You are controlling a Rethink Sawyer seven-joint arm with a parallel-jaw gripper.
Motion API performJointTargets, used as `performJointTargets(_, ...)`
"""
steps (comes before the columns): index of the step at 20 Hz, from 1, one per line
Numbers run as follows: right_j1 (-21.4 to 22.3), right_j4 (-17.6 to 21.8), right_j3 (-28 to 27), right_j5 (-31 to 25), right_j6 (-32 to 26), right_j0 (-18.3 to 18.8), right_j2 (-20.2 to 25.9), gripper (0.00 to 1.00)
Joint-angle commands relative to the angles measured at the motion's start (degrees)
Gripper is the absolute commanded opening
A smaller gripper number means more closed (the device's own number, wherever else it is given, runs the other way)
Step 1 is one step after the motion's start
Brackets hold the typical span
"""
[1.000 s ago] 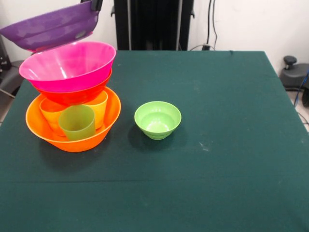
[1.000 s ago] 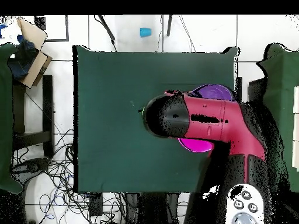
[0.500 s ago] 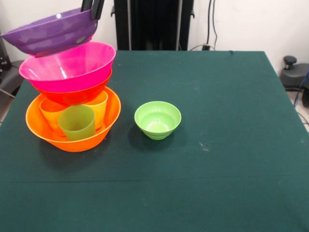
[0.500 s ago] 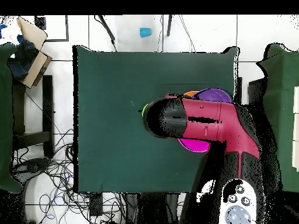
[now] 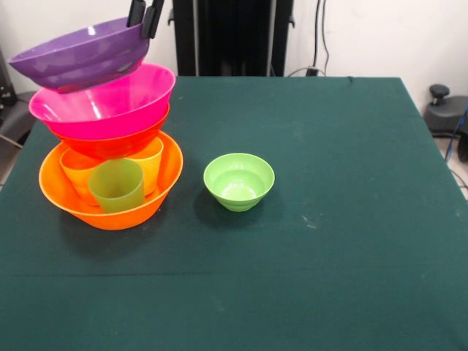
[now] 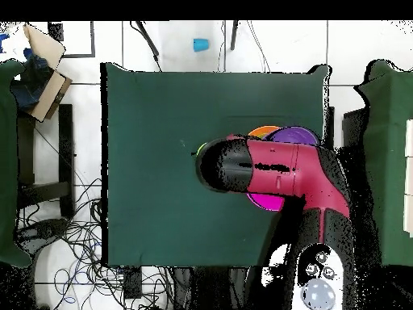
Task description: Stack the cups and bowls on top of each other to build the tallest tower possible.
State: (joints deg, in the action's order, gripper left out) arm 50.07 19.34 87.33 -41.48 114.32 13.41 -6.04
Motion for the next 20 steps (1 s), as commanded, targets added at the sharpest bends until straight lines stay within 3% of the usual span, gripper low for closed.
performJointTargets(1, -2.99, 1.34, 4.51, 1.05, 5.96, -2.06, 0.49, 0.0)
performJointTargets(20, -0.99, -4.49, 9.32, -4.68, 2.67, -0.42, 1.25, 0.0)
